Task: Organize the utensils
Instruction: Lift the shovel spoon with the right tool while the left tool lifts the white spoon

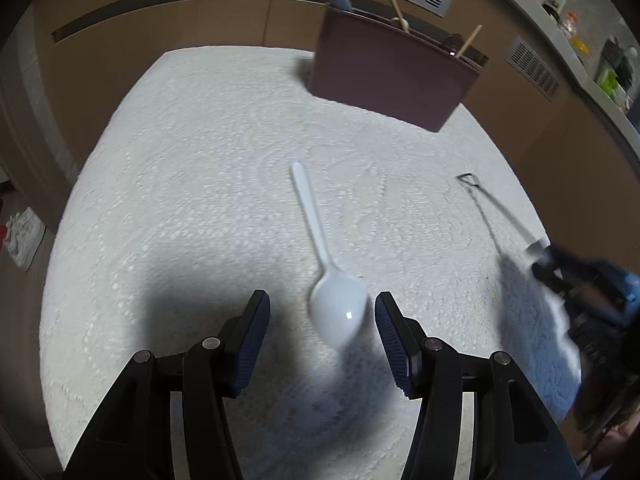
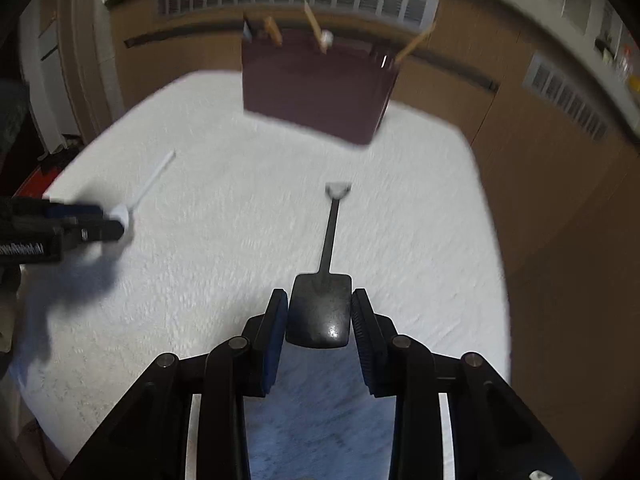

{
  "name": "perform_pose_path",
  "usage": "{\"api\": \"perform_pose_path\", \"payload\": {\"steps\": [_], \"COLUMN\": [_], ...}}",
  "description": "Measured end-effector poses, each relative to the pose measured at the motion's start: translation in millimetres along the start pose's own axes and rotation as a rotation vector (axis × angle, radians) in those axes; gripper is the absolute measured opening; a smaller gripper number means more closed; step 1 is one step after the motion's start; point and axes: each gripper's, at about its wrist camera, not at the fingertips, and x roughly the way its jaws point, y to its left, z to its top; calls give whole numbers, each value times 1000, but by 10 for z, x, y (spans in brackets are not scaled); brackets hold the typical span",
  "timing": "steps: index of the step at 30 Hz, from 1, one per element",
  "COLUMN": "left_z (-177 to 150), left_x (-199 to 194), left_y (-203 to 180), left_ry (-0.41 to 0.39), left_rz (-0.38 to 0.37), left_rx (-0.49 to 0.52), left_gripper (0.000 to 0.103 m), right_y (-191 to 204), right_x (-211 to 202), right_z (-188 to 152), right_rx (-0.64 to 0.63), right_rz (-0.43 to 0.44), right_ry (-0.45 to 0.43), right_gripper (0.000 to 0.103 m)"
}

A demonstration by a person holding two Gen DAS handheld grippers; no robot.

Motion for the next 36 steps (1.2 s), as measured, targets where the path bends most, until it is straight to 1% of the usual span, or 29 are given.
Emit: {"api": "perform_pose_path", "payload": {"steps": [1, 2, 3, 6, 8, 11, 13, 14, 16, 18, 19, 21, 24, 25, 26, 27, 28, 29, 30, 31, 32, 34, 36], "left_z": [3, 14, 32, 60, 74, 84, 94, 100, 110, 131, 132, 127, 111, 111, 118, 127, 135, 143, 156, 169, 199, 279, 407], "left_x": [1, 6, 15, 26, 35, 36, 56, 74, 108, 115, 114, 114, 134, 139, 144, 143, 140, 135, 131, 130, 131, 149, 199], "left_y": [17, 24, 23, 0, -9, 1, 1, 2, -15, -44, -58, -87, -106, -106, -110, -108, -102, -96, -91, -80, -74, -80, -130], "left_ry": [2, 6, 8, 15, 19, 19, 21, 24, 28, 26, 27, 30, 39, 41, 42, 44, 44, 44, 45, 44, 43, 39, 37], "left_rz": [2, 2, 3, 7, 6, 7, 6, 6, 10, 13, 10, 10, 16, 18, 19, 21, 23, 27, 34, 39, 46, 49, 50], "left_rx": [-7, -13, -20, -18, -19, -14, -17, -20, -18, -8, -5, 6, 14, 13, 12, 10, 7, 4, 2, 1, -2, -2, 33], "left_gripper": [56, 56, 56, 56, 56, 56, 56, 56, 56, 56, 56, 56, 56, 56, 56, 57, 57, 56, 56, 57, 56, 56, 56], "right_y": [-47, -116, -166, -313, -361, -467, -517, -544, -555, -553, -531, -482, -437, -423, -402, -377, -352, -329, -308, -298, -302, -329, -384], "right_x": [-69, -177, -233, -324, -313, -169, -108, -61, 75, 242, 337, 517, 723, 787, 852, 905, 958, 1005, 1046, 1045, 1016, 895, 768], "right_z": [63, 168, 248, 514, 627, 704, 656, 617, 519, 440, 414, 384, 431, 465, 502, 533, 557, 572, 574, 574, 573, 566, 554], "right_rx": [4, 18, 27, 72, 80, 103, 103, 103, 89, 74, 62, 37, 9, 0, -15, -33, -54, -69, -78, -77, -75, -47, 1], "right_rz": [0, 9, 17, 81, 86, 164, 170, 156, 135, 156, 165, 167, 172, 178, 186, 191, 184, 171, 166, 188, 191, 180, 209], "right_ry": [-28, -72, -96, -137, -153, -106, -85, -80, -46, 1, 24, 60, 79, 79, 78, 79, 81, 84, 95, 101, 99, 65, 34], "right_gripper": [29, 12, 3, 3, 3, 3, 4, 11, 14, 17, 21, 24, 28, 35, 46, 50, 49, 38, 24, 21, 21, 21, 22]}}
